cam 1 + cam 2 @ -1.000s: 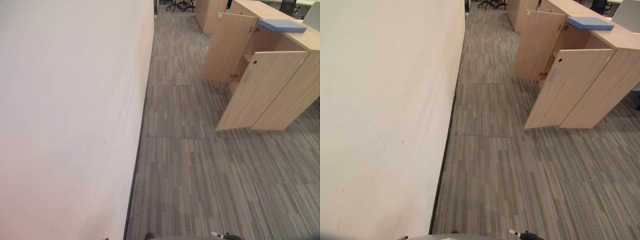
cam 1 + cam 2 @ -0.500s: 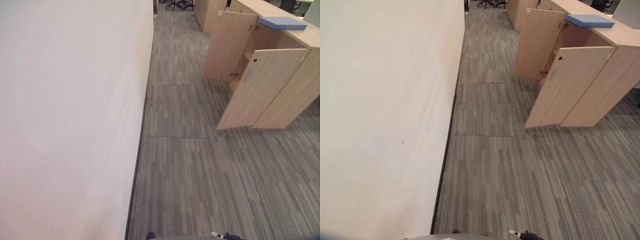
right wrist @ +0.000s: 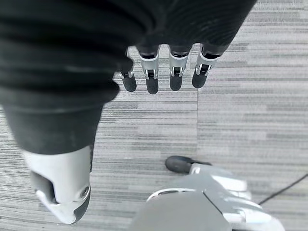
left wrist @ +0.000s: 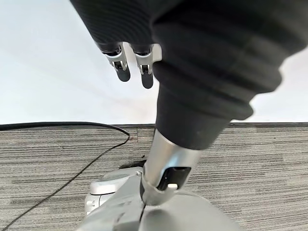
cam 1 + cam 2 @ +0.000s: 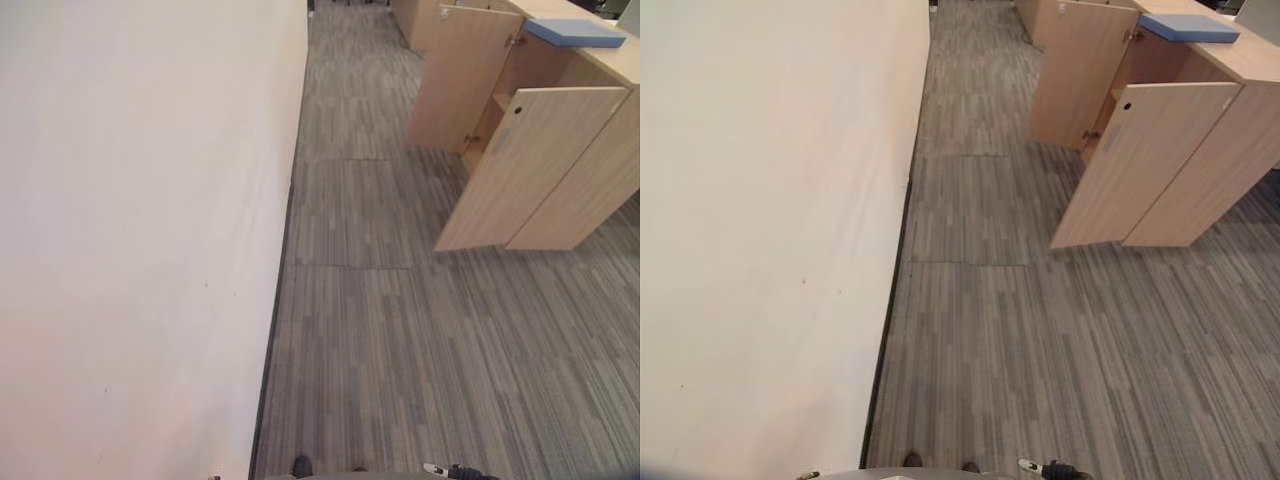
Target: Put the empty folder in the office cabinet
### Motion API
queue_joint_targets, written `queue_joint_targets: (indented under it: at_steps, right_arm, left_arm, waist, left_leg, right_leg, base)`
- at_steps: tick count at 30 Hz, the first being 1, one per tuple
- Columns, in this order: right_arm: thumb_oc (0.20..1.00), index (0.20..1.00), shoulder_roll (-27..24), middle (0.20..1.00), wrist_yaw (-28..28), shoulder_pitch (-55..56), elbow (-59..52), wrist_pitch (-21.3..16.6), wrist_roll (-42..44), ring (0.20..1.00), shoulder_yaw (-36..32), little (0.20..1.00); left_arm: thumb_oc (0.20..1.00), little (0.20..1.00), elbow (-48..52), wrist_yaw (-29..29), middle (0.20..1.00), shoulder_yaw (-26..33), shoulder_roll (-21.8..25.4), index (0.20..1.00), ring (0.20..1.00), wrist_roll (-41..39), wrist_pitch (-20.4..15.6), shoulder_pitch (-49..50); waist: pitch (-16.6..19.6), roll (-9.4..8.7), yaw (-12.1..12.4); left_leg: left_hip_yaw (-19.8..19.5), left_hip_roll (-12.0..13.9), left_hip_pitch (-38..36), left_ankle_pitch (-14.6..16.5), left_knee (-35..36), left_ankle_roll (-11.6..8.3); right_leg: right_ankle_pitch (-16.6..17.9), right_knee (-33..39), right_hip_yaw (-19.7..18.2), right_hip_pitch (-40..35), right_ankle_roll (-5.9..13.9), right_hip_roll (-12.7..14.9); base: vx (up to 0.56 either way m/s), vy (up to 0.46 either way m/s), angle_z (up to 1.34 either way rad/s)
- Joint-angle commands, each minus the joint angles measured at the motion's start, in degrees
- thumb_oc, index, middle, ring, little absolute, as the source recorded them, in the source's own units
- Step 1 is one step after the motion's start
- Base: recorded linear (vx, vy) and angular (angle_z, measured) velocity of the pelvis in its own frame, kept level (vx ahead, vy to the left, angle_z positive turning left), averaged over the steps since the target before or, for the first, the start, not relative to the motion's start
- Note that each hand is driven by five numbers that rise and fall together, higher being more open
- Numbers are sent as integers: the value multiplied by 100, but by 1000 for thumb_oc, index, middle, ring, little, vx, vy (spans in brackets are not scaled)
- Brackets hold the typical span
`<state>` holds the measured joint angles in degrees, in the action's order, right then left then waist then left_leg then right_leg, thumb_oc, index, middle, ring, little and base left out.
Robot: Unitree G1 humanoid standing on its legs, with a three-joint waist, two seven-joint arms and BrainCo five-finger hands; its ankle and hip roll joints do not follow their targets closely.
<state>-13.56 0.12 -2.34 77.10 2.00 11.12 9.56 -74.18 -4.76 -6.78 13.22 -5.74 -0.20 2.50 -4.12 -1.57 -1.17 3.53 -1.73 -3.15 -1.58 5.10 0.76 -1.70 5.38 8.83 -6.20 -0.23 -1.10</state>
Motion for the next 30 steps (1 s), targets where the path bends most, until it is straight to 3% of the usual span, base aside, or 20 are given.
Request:
queue_joint_targets:
  at_steps: [1, 3, 4, 5, 6, 8, 11, 13, 16, 19, 21, 22, 25, 26, 27, 28, 30]
  right_arm:
    - [1000, 1000, -140, 1000, 76, -370, 235, 38, -91, 1000, 223, 1000]
    - [1000, 1000, -147, 1000, 90, -414, 209, 39, -68, 1000, 265, 1000]
    - [1000, 1000, -157, 1000, 80, -450, 201, 37, -51, 1000, 286, 1000]
    - [1000, 1000, -156, 1000, 80, -452, 202, 36, -51, 1000, 286, 1000]
    - [1000, 1000, -166, 1000, 56, -479, 216, 39, -76, 1000, 354, 1000]
    - [1000, 1000, -201, 1000, 48, -496, 251, 50, -134, 1000, 413, 1000]
    - [1000, 1000, -240, 1000, 67, -495, 240, 47, -164, 1000, 423, 1000]
    - [1000, 1000, -296, 1000, 80, -479, 152, 20, -193, 1000, 435, 1000]
    - [1000, 1000, -318, 1000, 78, -445, 212, 5, -221, 1000, 394, 1000]
    - [1000, 1000, -308, 1000, 124, -378, 250, -1, -258, 1000, 351, 1000]
    - [1000, 1000, -282, 1000, 140, -271, 288, 7, -315, 1000, 267, 1000]
    - [1000, 1000, -282, 1000, 140, -270, 287, 8, -315, 1000, 267, 1000]
    - [1000, 1000, -191, 1000, 215, -180, 381, 56, -460, 1000, 230, 1000]
    - [1000, 1000, -186, 1000, 239, -199, 439, 92, -498, 1000, 200, 1000]
    - [1000, 1000, -207, 1000, 231, -240, 438, 109, -485, 1000, 111, 1000]
    - [1000, 1000, -236, 1000, 219, -262, 420, 104, -463, 1000, 61, 1000]
    - [1000, 1000, -335, 1000, 182, -341, 352, 120, -448, 1000, -38, 1000]
  left_arm:
    - [1000, 1000, -318, 40, 1000, -79, 94, 1000, 1000, -31, -68, -426]
    - [1000, 1000, -256, 61, 1000, -78, 121, 1000, 1000, -111, -75, -475]
    - [1000, 1000, -233, 53, 1000, -70, 120, 1000, 1000, -156, -72, -484]
    - [1000, 1000, -233, 53, 1000, -70, 120, 1000, 1000, -156, -72, -486]
    - [1000, 1000, -225, 25, 1000, -51, 102, 1000, 1000, -216, -83, -482]
    - [1000, 1000, -254, 10, 1000, -32, 80, 1000, 1000, -285, -92, -451]
    - [1000, 1000, -352, -3, 1000, 42, 65, 1000, 1000, -309, -90, -374]
    - [1000, 1000, -446, 2, 1000, 118, 22, 1000, 1000, -352, -84, -245]
    - [1000, 1000, -483, 28, 1000, 163, 6, 1000, 1000, -343, -82, -188]
    - [1000, 1000, -537, 58, 1000, 247, -19, 1000, 1000, -325, -69, -94]
    - [1000, 1000, -579, 48, 1000, 314, -11, 1000, 1000, -268, -51, 5]
    - [1000, 1000, -579, 48, 1000, 313, -11, 1000, 1000, -268, -51, 6]
    - [1000, 1000, -627, 29, 1000, 427, 71, 1000, 1000, -202, -52, 69]
    - [1000, 1000, -646, 27, 1000, 444, 63, 1000, 1000, -231, -48, 97]
    - [1000, 1000, -642, 45, 1000, 429, 37, 1000, 1000, -250, -41, 102]
    - [1000, 1000, -639, 57, 1000, 397, 14, 1000, 1000, -245, -44, 90]
    - [1000, 1000, -621, 88, 1000, 313, -20, 1000, 1000, -239, -31, 56]
  waist:
    - [-139, -158, 23]
    - [-318, -259, 99]
    - [-398, -285, 145]
    - [-396, -275, 138]
    - [-511, -296, 229]
    - [-555, -285, 307]
    - [-500, -308, 374]
    - [-479, -128, 487]
    - [-505, 14, 627]
    - [-429, 90, 661]
    - [-260, 188, 658]
    - [-260, 185, 660]
    - [64, 57, 737]
    - [186, 17, 791]
    - [261, 5, 819]
    - [281, 29, 825]
    - [257, 158, 802]
  left_leg:
    - [250, 349, 154, 577, -783, -367]
    - [284, 449, 721, 704, -1874, -435]
    - [214, 497, 975, 620, -2380, -417]
    - [202, 509, 1005, 640, -2425, -420]
    - [-27, 556, 1425, 418, -3086, -342]
    - [-246, 553, 1855, 254, -3190, -272]
    - [-309, 482, 1971, 178, -2574, -273]
    - [-397, 571, 2050, -647, -1266, -487]
    - [-291, 638, 2264, -1090, -140, -659]
    - [-163, 701, 2301, -1049, -10, -700]
    - [-43, 748, 2157, -1401, -10, -788]
    - [-41, 746, 2155, -1400, -10, -788]
    - [83, 425, 1965, -1140, -10, -510]
    - [170, 235, 1806, -954, -10, -368]
    - [287, -7, 1561, -739, -10, -189]
    - [336, -135, 1466, -647, -10, -98]
    - [410, -403, 1157, -407, -10, 113]
  right_leg:
    - [119, -108, 165, 187, 550, 277]
    - [51, -184, 173, 191, 415, 260]
    - [44, -156, 189, 148, 359, 223]
    - [45, -156, 197, 154, 355, 211]
    - [-8, -104, 207, 52, 287, 131]
    - [-67, -79, 190, -46, 283, 91]
    - [-145, -38, 127, -112, 335, 120]
    - [-339, -38, -11, -275, 351, 33]
    - [-526, -38, -174, -554, 356, -30]
    - [-619, -38, -275, -721, 402, -28]
    - [-783, -38, -333, -835, 444, 67]
    - [-784, -38, -335, -837, 444, 69]
    - [-799, -240, -297, -868, 779, 686]
    - [-573, -558, -289, -745, 969, 1019]
    - [-90, -1161, -238, -546, 1148, 1395]
    - [218, -1512, -188, -467, 1201, 1560]
    - [1131, -2650, 33, -127, 1151, 1989]
  base:
    - [-103, -150, 6]
    - [-89, -185, 11]
    - [-18, -111, 9]
    - [21, -154, 3]
    - [22, -96, -6]
    - [103, -74, -12]
    - [156, 25, -8]
    - [295, 123, -5]
    - [243, 78, -9]
    - [328, 138, -35]
    - [307, 184, -45]
    - [319, 192, -53]
    - [500, 375, 7]
    - [530, 469, -60]
    - [530, 497, -86]
    - [390, 443, -63]
    - [258, 394, -4]
